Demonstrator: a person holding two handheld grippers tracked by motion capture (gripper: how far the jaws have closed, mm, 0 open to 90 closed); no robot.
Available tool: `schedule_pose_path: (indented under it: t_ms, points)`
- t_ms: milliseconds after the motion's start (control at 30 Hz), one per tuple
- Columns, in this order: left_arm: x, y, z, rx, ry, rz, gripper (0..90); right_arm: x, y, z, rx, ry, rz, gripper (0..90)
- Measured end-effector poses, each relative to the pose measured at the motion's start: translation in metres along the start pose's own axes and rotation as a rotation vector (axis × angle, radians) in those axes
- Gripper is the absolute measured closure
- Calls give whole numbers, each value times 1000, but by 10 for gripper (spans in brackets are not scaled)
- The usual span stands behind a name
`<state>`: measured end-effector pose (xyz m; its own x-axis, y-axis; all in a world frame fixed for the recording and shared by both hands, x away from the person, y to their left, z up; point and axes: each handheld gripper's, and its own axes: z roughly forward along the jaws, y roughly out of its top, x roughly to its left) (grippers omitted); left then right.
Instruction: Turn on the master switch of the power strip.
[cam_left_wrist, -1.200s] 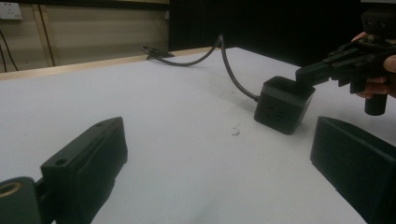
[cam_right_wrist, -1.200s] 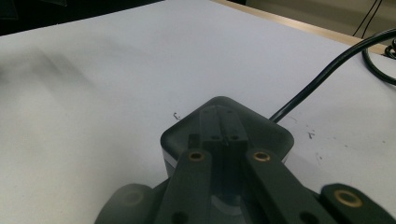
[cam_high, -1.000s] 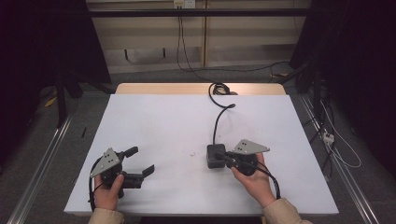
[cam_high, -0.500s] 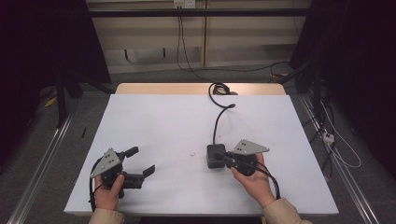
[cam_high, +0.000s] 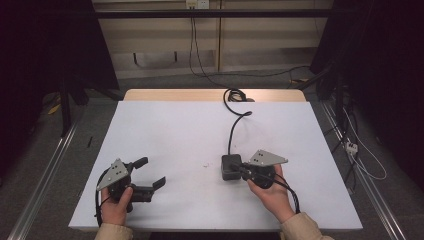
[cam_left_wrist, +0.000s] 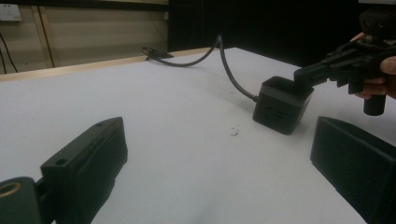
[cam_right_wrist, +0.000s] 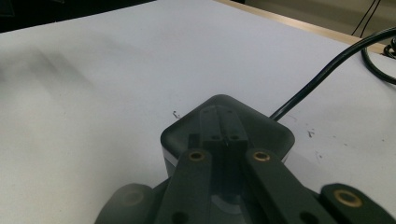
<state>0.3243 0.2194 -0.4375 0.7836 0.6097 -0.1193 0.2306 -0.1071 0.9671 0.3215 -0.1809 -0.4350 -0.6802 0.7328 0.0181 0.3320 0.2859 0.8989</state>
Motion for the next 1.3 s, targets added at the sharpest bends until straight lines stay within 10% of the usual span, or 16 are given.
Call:
schedule_pose_path:
  t_ms: [900,1300]
  points:
    - [5,-1,-3,-1,9,0,35,-1,-1,0,-54,14,-1,900]
    - [8,-3,-8,-7,12,-12,35,-5,5,-2,-100,28,81,658]
